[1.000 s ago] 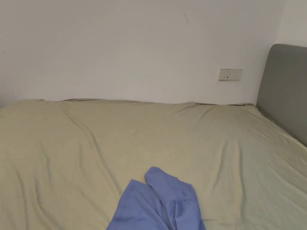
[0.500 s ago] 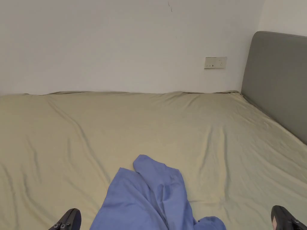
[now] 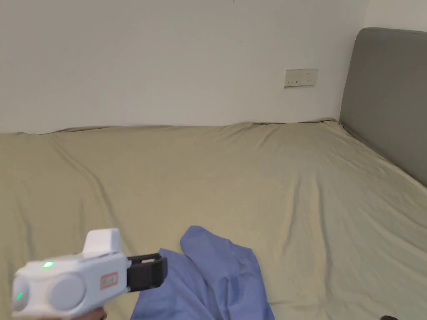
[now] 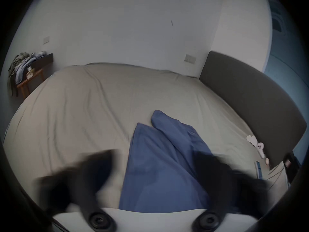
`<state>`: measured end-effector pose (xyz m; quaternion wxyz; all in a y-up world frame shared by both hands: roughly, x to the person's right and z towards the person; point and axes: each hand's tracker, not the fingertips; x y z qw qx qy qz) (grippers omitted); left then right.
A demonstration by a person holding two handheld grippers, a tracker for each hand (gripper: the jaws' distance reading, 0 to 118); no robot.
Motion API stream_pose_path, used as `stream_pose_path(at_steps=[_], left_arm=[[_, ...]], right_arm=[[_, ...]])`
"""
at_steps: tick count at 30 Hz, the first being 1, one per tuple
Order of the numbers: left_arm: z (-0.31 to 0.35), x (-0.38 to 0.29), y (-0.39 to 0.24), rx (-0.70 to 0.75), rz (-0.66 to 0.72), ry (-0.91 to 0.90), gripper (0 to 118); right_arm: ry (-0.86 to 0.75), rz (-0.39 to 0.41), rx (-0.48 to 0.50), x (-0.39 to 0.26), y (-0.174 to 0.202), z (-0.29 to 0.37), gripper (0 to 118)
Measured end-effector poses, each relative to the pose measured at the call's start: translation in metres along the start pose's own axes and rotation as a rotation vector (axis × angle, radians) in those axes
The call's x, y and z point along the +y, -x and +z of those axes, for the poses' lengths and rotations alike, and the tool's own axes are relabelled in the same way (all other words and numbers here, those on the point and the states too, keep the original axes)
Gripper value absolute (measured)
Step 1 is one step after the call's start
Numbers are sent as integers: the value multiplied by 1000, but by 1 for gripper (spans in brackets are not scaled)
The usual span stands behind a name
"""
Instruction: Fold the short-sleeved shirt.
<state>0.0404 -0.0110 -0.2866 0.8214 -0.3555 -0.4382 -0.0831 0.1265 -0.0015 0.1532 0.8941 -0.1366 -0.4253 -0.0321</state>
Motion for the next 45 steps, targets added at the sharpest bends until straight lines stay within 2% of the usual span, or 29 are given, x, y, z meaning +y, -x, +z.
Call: stream_pose_path(at_steps=[2,5,6,8,9,11,12,13,14,17,18,19,20,21,23,25,27,30,34,35,36,37,38,39,40,41,42,43,45], left_arm=[[-52,27,1,35,-5,43,110],[-133,38,5,91,-23,172,109],[-157,39,5,123,-29,213,100],[-188,25,6,181,-70,282,78],[-198,18,5,194,-110,301,62],[-205,0,7,206,-117,325,47],[-191,-2,8,181,-73,214,10],[-183,3,8,173,-62,197,0],[-179,3,8,153,-46,217,0],[-145,-7,28,100,14,119,0],[-130,-6,37,71,64,79,0],[-118,3,35,46,107,58,0],[-104,3,40,37,152,48,0],[-92,2,44,21,153,24,0],[-78,-1,43,42,116,16,0],[-76,-8,44,63,88,17,0],[-78,-16,44,74,98,45,0],[-80,-23,45,88,108,45,0],[-83,-27,51,86,134,57,0],[-84,-28,53,83,141,62,0],[-84,-29,55,81,146,66,0],[-84,-31,56,81,149,66,0],[-84,-32,58,76,156,70,0],[-82,-32,58,75,159,68,0],[-79,-32,58,73,158,64,0],[-75,-31,57,73,154,55,0],[-67,-29,57,75,144,30,0],[-57,-28,57,55,153,-21,0],[-31,-29,56,41,186,-101,0]], right_arm=[[20,-18,-9,-1,-3,-15,1],[51,-28,-24,-5,-8,-36,1],[66,-24,-33,-7,-9,-43,1],[85,-19,-46,-12,-12,-54,1],[101,-18,-52,-14,-14,-60,1],[128,-21,-59,-18,-16,-69,2],[134,-21,-60,-20,-17,-71,1],[136,-20,-59,-21,-18,-73,1],[141,-18,-56,-21,-18,-75,1],[126,9,-37,-13,-16,-83,3],[112,18,-33,-5,-17,-87,15],[105,21,-28,1,-18,-91,40],[127,-14,-12,11,-25,-103,40],[184,-69,4,20,-30,-117,51],[317,-130,50,31,-35,-156,118],[362,-142,142,37,-30,-200,118],[482,-80,239,31,-10,-256,118],[613,-7,272,14,40,-325,115],[771,104,284,-33,98,-382,95],[800,131,271,-43,106,-389,86],[800,144,253,-52,114,-386,85],[692,148,217,-48,113,-375,76],[654,116,252,-38,107,-366,37],[648,47,312,-33,100,-361,4],[621,38,346,-31,99,-350,4],[575,35,277,-26,94,-339,4],[507,63,304,-19,90,-327,4],[430,27,277,-12,82,-312,4],[311,-48,258,8,42,-274,4]])
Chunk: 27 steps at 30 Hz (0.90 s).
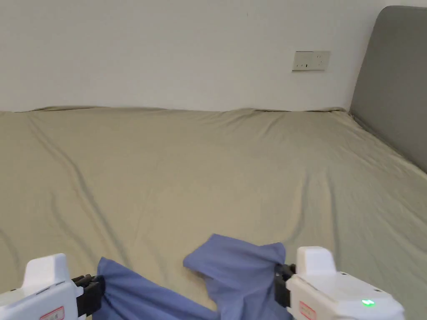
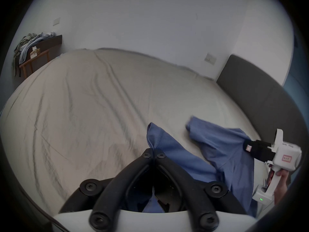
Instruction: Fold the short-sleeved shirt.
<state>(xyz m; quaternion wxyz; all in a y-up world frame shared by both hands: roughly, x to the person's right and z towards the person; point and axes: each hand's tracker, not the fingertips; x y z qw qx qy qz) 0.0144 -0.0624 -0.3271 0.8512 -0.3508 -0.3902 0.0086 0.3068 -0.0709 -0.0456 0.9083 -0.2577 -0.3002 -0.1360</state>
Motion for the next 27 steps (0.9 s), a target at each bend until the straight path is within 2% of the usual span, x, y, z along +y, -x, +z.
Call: stream_pose_path(at_steps=[4,6,7,9,11,14,19,25,27], left_arm=[[72,-33,-3,31,41,-251,0],[108,-71,-6,63,45,-416,0],[121,-87,-9,115,63,-458,0],[146,-112,-16,130,93,-536,0],[161,-115,-29,158,78,-587,0],[197,-75,-44,76,100,-718,0],[296,29,-77,10,19,-1039,0],[390,144,-92,-59,19,-1182,0],[406,177,-90,-59,24,-1204,0]], right_arm=[[-237,-125,-99,-22,-21,95,4],[-334,-137,-198,-51,-22,138,4],[-371,-147,-224,-64,-18,151,4],[-480,-190,-266,-86,-10,177,4],[-540,-171,-340,-88,-4,193,4],[-595,-93,-314,-52,-2,215,4],[-911,-90,-273,46,0,305,4],[-1118,-87,-193,180,0,396,4],[-1151,-92,-122,222,3,412,4]])
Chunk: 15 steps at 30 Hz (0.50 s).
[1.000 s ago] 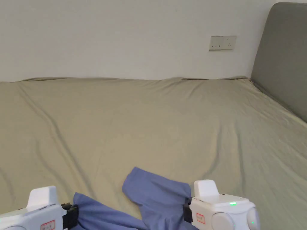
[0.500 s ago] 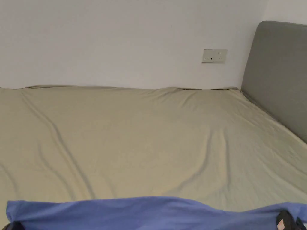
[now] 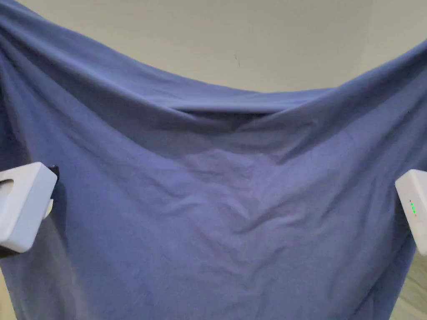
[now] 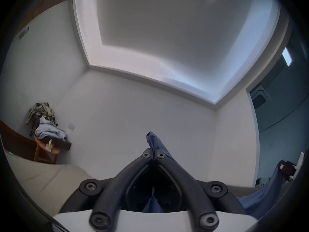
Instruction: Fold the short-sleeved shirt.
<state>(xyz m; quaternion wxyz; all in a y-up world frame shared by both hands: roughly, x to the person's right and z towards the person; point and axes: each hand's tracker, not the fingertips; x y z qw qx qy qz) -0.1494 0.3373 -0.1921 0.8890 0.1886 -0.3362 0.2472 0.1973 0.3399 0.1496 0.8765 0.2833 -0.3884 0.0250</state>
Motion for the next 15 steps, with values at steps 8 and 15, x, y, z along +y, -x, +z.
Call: stream_pose_path(at_steps=[8,15], left_arm=[[-147,32,22,-55,69,-12,0],[-221,8,39,-72,81,20,0]], right_arm=[[26,-28,77,20,24,-156,4],[21,-30,122,-11,31,-228,4]])
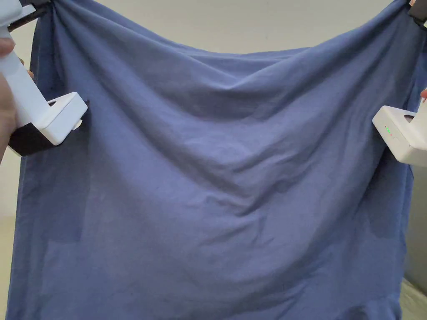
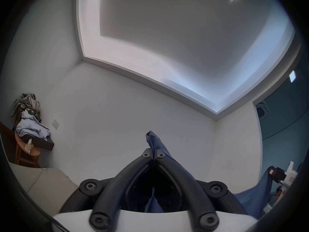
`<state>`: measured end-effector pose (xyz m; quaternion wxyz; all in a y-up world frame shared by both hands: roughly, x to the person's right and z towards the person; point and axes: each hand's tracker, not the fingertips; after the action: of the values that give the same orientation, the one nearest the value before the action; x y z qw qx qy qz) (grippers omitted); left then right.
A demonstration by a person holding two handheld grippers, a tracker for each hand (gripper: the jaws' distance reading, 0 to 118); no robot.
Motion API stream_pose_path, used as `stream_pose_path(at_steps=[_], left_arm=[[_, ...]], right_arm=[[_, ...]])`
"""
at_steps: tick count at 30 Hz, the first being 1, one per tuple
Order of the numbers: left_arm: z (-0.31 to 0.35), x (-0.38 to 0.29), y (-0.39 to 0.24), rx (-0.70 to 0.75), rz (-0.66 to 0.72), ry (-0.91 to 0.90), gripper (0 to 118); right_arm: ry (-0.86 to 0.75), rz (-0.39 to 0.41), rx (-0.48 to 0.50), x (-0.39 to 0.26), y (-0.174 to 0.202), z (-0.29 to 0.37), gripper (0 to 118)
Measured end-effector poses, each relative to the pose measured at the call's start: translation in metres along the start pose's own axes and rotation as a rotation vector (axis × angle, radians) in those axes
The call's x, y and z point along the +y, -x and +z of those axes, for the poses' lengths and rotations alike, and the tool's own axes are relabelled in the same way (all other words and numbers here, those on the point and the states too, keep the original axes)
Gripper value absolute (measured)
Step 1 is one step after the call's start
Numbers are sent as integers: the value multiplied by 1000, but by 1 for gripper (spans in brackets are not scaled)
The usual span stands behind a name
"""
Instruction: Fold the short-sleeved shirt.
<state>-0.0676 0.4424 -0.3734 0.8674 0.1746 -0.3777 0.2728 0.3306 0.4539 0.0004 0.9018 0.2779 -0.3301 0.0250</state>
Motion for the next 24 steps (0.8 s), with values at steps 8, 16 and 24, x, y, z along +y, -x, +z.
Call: stream_pose_path(at_steps=[8,16,24], left_arm=[[-2,-56,31,-13,-24,58,0],[48,-112,60,-17,17,162,0],[172,-182,88,13,59,354,0]], right_arm=[[58,18,33,-50,-11,-12,4],[126,17,108,-101,-13,43,4],[312,45,145,-173,-22,161,4]])
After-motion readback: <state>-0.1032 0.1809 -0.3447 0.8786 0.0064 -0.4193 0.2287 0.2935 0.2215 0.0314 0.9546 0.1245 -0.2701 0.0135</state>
